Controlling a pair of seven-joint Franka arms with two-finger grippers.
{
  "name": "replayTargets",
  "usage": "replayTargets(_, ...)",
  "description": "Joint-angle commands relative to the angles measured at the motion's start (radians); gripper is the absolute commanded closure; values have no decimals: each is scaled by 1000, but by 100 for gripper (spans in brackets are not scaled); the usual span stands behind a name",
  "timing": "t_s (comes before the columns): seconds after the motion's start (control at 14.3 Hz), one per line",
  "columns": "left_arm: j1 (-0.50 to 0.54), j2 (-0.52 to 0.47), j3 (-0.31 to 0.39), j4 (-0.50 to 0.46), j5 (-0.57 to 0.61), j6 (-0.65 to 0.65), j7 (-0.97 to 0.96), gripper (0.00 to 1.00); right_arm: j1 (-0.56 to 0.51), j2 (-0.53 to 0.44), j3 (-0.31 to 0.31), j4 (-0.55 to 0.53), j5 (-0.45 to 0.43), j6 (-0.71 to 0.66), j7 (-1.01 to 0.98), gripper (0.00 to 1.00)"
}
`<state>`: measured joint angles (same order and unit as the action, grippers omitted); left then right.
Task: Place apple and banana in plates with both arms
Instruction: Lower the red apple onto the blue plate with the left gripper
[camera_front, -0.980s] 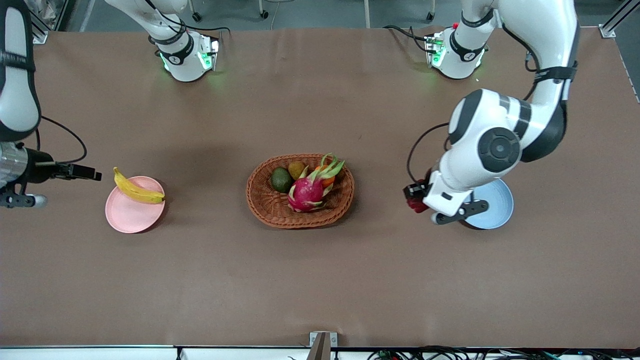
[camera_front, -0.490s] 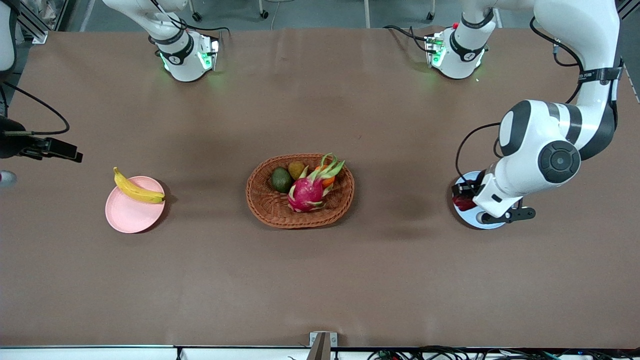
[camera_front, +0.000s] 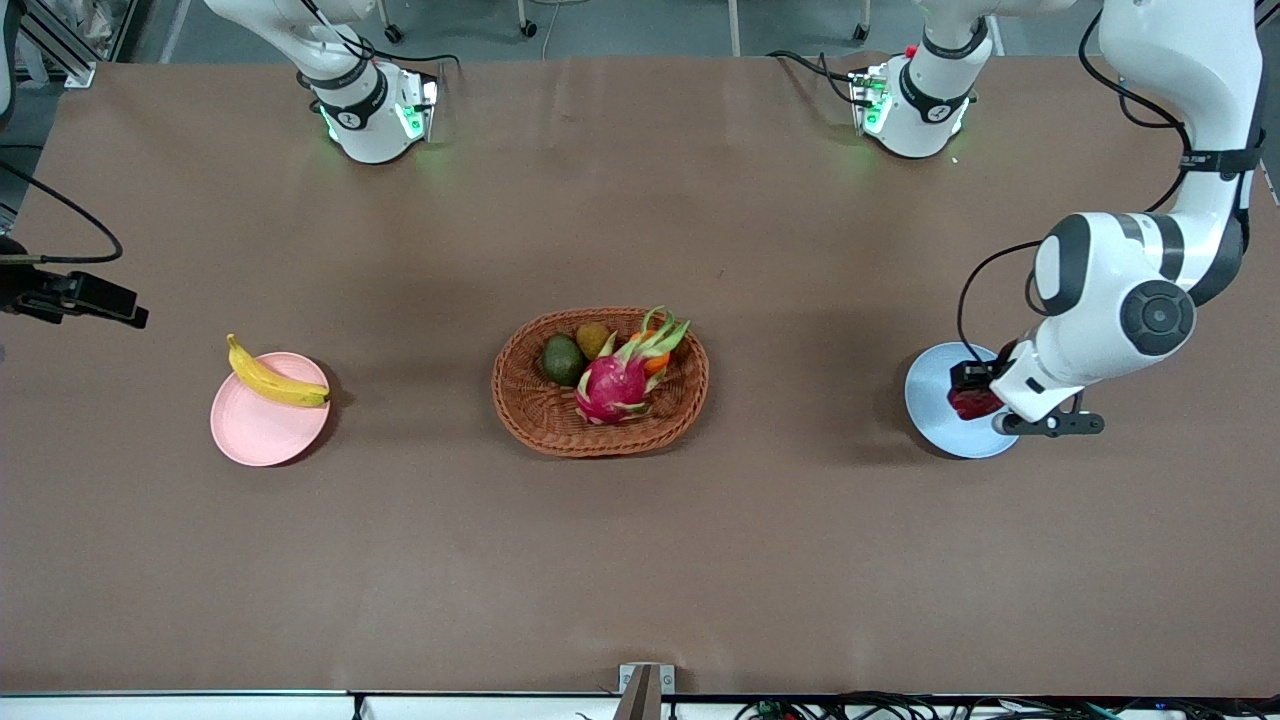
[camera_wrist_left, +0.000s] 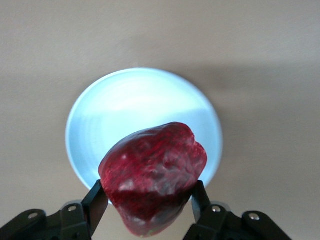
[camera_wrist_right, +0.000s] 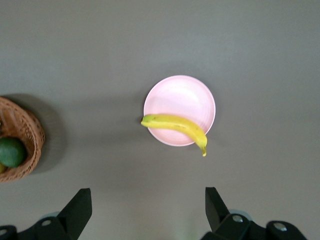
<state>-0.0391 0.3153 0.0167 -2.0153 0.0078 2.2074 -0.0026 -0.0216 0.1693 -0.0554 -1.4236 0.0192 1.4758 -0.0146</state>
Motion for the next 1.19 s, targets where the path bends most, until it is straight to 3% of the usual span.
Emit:
replayTargets(0.0,31,19,-11,-22,17,35,30,59,22,6,0,23,-13,-70,4,0)
replayTargets(0.84,19,96,-15,-10,8,47,29,56,25,-93,-1,11,-27,-129,7,0)
replayTargets(1.12,15,102,-18,-10,4,48,21,44,25,-183,-1,-69,-34,-114,5,0)
